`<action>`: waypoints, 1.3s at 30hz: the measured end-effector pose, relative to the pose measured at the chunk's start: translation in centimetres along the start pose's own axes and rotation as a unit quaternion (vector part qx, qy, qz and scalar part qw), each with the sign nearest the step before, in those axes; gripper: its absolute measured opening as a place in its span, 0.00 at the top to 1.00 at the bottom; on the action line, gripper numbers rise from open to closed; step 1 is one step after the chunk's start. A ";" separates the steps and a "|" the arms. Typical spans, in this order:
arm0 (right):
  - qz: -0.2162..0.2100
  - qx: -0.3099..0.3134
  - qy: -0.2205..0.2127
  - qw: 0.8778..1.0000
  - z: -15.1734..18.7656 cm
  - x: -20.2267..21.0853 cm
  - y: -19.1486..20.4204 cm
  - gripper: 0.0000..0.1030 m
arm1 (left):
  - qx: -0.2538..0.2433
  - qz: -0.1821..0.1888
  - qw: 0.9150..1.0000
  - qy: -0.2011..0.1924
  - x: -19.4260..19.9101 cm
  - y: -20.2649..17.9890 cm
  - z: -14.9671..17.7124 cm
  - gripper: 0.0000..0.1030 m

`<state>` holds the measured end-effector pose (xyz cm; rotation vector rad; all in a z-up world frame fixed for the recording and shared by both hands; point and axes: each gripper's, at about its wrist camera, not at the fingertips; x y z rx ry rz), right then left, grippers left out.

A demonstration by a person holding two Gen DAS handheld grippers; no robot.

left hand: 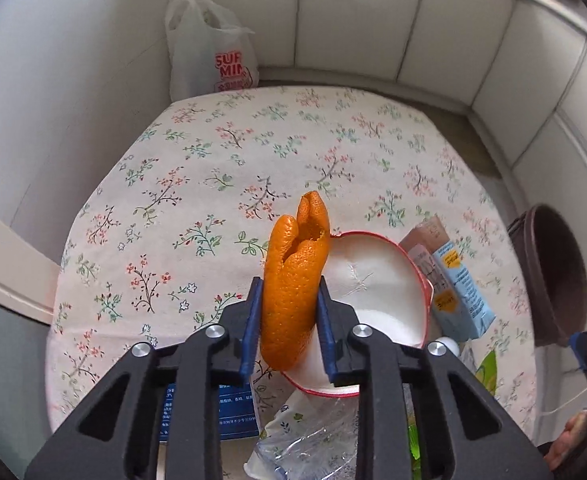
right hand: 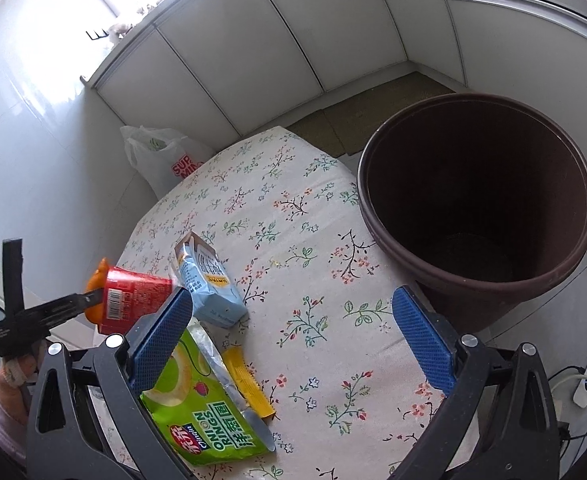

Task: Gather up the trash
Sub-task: 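Grasp the green onion-rings bag with the right gripper while the left holds the peel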

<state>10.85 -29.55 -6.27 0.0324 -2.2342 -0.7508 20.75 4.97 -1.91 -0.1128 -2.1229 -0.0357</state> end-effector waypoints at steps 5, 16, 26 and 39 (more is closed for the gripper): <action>-0.032 0.032 0.028 0.999 0.9 -0.7 1.3 0.07 | 0.077 0.043 0.994 -0.070 3.7 2.6 1.9 0.80; -0.074 0.123 0.082 0.986 3.8 -1.2 4.9 0.07 | 0.174 0.123 0.964 -0.159 8.2 7.2 10.2 0.80; -0.101 0.238 0.195 0.946 13.1 -2.3 12.6 0.36 | 0.230 0.177 0.944 -0.161 7.8 10.1 10.5 0.79; -0.008 0.335 0.130 0.933 14.3 -1.2 15.1 0.64 | 0.245 0.217 0.930 -0.166 8.7 11.4 11.2 0.79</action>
Point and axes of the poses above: each gripper's, at about its wrist camera, not at the fingertips, and x roughly against the way its jaws point, y to its left, z to its underside, and after that the axes turned 5 degrees about -x, right-handed
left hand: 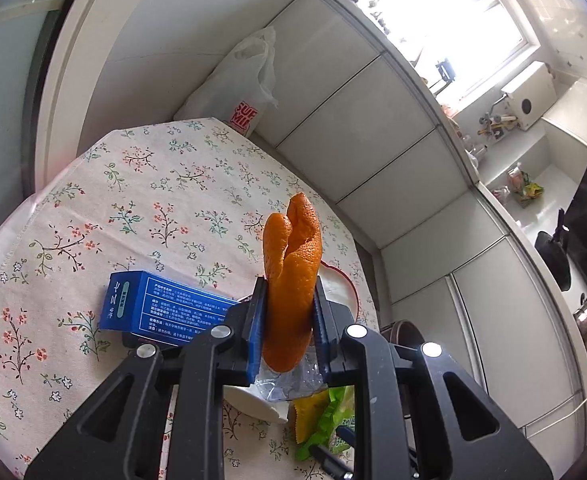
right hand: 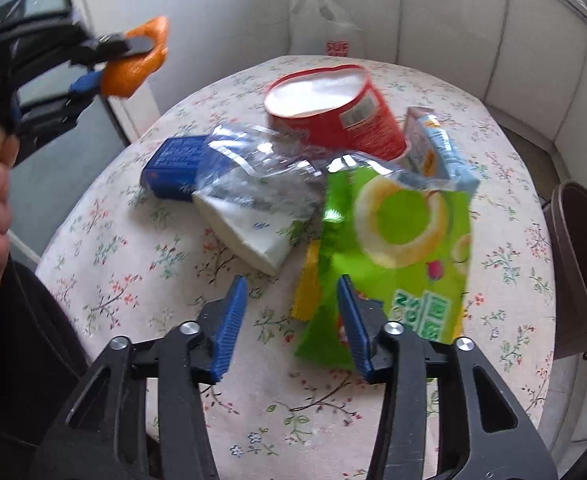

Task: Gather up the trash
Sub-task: 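Grasp the green onion-rings bag with the right gripper while the left holds the peel, then lift the green bag with the right gripper toward the brown bin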

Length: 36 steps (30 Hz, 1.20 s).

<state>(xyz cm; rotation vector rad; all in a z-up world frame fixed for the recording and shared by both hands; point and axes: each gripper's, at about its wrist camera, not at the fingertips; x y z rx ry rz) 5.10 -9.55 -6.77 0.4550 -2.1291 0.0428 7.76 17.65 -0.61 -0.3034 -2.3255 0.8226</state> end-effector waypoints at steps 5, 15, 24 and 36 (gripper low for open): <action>0.034 -0.013 -0.022 0.999 -2.7 0.4 -1.4 0.70 | 0.003 0.002 1.000 0.010 -0.4 0.1 0.2 0.79; 0.106 -0.067 -0.008 0.992 -2.8 -1.2 -1.8 0.07 | 0.010 0.012 0.999 0.031 -1.5 0.2 0.4 0.79; 0.151 -0.033 0.024 0.988 -2.9 -4.5 -0.4 0.68 | 0.009 0.004 0.999 0.037 -1.7 0.4 0.6 0.79; 0.081 -0.109 -0.030 0.990 -1.9 -0.3 -5.6 0.87 | 0.011 -0.003 0.999 0.035 -1.8 0.4 0.7 0.79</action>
Point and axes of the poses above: each gripper's, at about its wrist camera, not at the fingertips, and x roughly against the way its jaws point, y to its left, z to its underside, and after that the axes turned 5 degrees about -x, right-handed
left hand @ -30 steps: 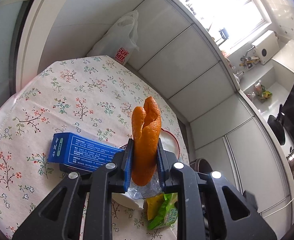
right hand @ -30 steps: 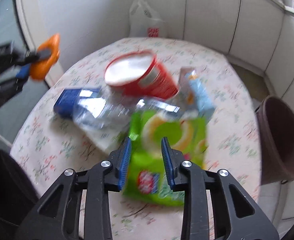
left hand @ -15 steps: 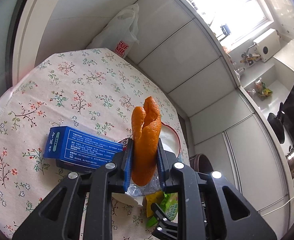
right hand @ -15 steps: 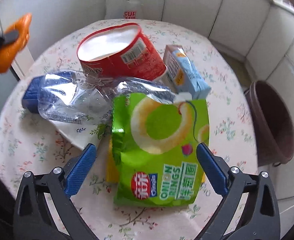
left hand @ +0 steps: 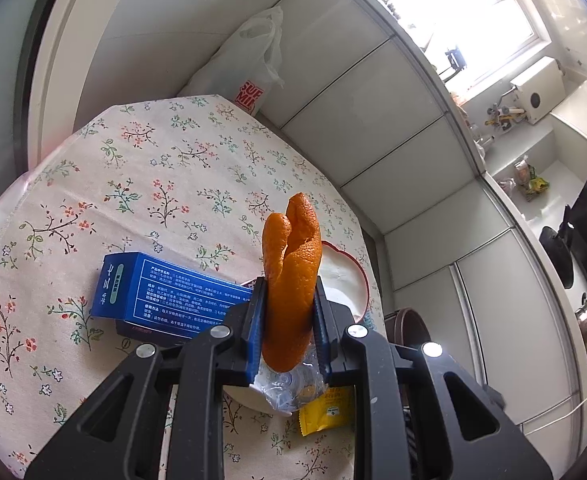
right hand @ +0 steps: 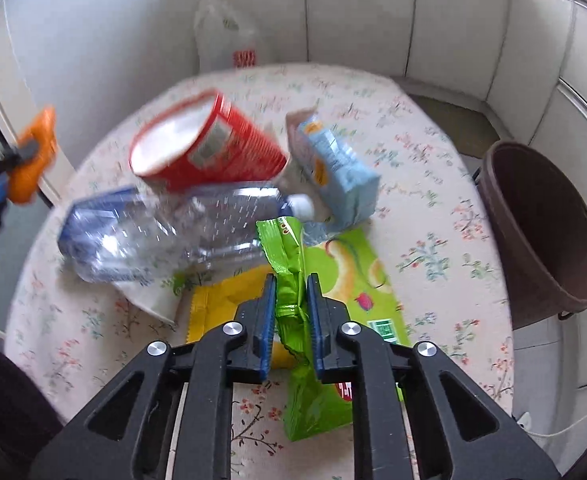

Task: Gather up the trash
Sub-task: 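Lift the green bag with the right gripper toward the brown bin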

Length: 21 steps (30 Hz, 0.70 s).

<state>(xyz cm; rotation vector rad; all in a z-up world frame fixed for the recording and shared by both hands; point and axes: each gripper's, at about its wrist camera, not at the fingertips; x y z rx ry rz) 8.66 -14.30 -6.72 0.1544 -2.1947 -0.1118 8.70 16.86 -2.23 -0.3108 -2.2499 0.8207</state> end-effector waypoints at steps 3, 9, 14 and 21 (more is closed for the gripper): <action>-0.010 -0.019 -0.021 1.000 -0.5 1.6 -0.9 0.88 | -0.001 -0.004 1.000 0.004 -0.2 0.0 0.1 0.79; -0.018 -0.057 -0.078 0.995 -2.1 6.1 -3.8 0.94 | -0.011 -0.023 1.000 0.009 -0.7 -0.4 0.5 0.79; -0.013 -0.087 -0.129 0.988 -4.1 9.6 -7.2 0.97 | -0.023 -0.037 0.999 0.016 -1.3 -0.7 1.0 0.79; -0.066 -0.122 -0.069 0.988 -4.8 9.0 -10.7 0.80 | -0.030 -0.047 0.998 0.028 -2.4 -1.1 1.6 0.79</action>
Point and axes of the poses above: each gripper's, at about its wrist camera, not at the fingertips, and x roughly against the way its jaws point, y to its left, z to its underside, and after that the axes turned 5 degrees about -x, right-handed
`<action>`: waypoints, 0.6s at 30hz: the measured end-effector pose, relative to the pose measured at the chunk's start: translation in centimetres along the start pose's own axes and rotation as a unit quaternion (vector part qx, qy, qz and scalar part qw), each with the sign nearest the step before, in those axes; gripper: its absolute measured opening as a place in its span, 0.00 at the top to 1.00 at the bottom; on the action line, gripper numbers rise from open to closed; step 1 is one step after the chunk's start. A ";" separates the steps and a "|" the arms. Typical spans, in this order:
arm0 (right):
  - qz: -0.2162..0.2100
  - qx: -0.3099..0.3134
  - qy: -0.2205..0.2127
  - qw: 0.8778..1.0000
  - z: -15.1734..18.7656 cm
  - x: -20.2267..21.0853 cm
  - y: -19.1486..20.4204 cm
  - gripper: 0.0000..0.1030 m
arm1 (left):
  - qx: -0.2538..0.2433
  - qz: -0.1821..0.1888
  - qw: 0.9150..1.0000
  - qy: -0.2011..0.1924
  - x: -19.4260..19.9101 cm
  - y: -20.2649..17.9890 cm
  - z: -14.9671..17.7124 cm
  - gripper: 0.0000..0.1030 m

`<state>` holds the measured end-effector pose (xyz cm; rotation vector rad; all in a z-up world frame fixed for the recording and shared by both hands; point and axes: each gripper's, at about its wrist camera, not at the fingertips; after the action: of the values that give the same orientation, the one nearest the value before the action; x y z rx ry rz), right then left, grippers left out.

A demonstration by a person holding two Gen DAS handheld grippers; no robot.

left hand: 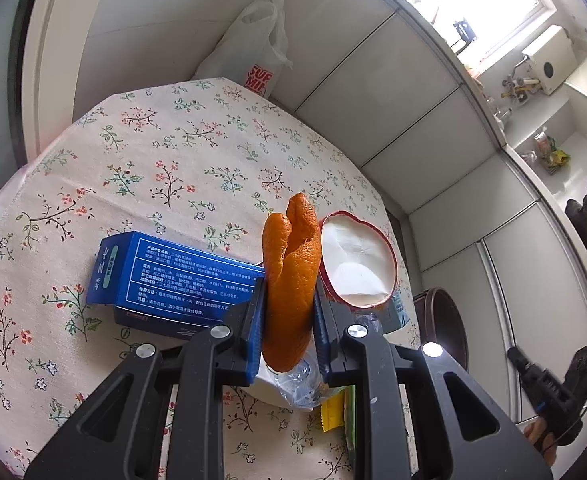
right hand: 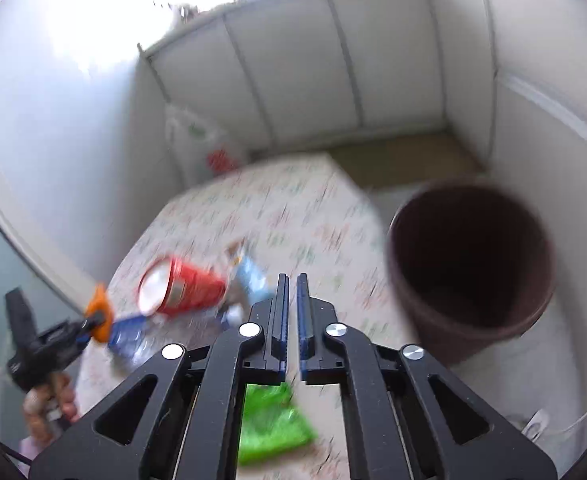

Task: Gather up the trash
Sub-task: 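Lift the green bag with the right gripper toward the brown bin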

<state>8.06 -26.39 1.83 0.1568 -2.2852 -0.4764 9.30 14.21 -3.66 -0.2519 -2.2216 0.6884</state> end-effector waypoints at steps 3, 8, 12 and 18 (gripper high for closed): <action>0.002 0.024 0.060 0.998 3.4 -2.7 0.4 0.27 | 0.002 -0.001 1.000 0.004 -0.3 0.0 0.1 0.79; 0.030 0.117 0.139 0.983 8.3 -6.8 2.8 0.28 | 0.011 0.002 1.000 0.017 -0.9 0.2 0.3 0.78; -0.027 0.053 0.190 0.980 7.9 -10.2 0.9 0.28 | 0.013 0.006 1.000 0.016 -0.8 0.3 0.3 0.78; -0.121 0.007 0.210 0.970 8.8 -12.7 -1.2 0.41 | 0.021 0.016 0.999 0.023 -1.1 0.5 0.2 0.78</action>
<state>10.39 -21.68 -12.72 0.5004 -1.8607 -0.4982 9.91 14.07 -4.75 -0.2784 -2.1614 0.7391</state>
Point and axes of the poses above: each gripper's, at about its wrist camera, not at the fingertips, and x roughly against the way its jaws point, y to its left, z to its underside, and after that the axes turned 5 degrees about -x, right-handed
